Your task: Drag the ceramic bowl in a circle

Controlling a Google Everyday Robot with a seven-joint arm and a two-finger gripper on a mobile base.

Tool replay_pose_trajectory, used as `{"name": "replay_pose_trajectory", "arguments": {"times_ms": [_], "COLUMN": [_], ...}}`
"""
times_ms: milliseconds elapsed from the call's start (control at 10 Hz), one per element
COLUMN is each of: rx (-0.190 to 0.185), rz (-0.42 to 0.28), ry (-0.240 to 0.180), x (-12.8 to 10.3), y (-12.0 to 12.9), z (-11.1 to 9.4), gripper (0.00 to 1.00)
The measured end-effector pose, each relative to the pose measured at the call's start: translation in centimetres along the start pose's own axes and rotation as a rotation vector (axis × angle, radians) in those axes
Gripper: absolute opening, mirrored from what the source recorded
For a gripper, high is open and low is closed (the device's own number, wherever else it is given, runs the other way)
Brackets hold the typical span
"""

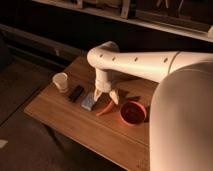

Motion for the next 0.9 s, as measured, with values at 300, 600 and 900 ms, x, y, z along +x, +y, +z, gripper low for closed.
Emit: {"name": "replay_pose_trajectory", "arguments": {"times_ms": [300,600,900], "rx": [0.013,0.004,-0.012], "rz": [0.018,0.064,0.091], "ry": [0.013,0.026,0.040], "x": [-0.4,0.0,0.4], "y": [-1.7,-4.1,-5.9], "z": [0.8,1.9,3.6], "gripper": [0.65,0.65,0.65]}}
